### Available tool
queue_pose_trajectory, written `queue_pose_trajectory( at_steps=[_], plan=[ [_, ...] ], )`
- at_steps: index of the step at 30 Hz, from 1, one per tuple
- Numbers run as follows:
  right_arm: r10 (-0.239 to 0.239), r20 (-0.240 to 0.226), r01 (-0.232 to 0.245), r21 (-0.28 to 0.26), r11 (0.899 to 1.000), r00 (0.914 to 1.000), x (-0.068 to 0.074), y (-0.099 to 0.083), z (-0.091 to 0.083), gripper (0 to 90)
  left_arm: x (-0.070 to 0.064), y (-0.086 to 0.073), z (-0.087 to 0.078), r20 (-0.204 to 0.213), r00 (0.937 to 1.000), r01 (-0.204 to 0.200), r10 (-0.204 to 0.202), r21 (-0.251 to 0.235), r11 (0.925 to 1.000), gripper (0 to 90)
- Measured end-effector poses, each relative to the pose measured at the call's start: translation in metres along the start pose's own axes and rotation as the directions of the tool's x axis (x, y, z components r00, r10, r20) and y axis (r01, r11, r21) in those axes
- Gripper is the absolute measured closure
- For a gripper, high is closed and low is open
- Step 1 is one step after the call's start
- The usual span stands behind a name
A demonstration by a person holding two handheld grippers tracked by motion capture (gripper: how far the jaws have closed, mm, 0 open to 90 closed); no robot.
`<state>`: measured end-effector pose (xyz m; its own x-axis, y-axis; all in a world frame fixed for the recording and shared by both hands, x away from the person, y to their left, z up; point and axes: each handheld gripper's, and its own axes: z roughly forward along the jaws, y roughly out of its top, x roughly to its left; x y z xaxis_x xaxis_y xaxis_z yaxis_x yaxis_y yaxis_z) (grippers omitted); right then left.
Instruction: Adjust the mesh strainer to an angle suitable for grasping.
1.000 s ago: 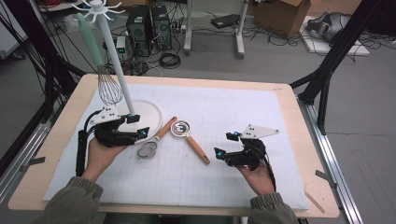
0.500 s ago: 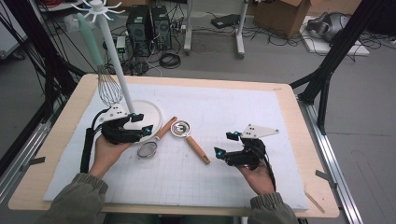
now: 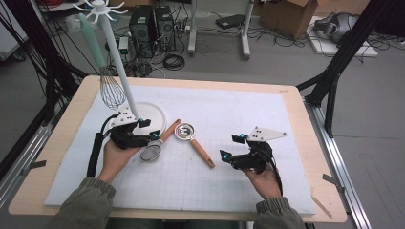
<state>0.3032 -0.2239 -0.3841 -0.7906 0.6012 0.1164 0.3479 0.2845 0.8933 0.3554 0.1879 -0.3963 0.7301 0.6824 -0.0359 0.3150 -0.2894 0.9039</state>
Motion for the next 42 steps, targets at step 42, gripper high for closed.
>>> queue_pose_trajectory(
  at_steps=[42],
  plan=[
    [0.003,0.000,-0.003,0.006,1.000,1.0000,-0.002,-0.001,0.001,22.3,0.002,-0.015,0.032,-0.036,0.9965,0.079,-0.075,0.104,0.9914,49.4]
  ],
)
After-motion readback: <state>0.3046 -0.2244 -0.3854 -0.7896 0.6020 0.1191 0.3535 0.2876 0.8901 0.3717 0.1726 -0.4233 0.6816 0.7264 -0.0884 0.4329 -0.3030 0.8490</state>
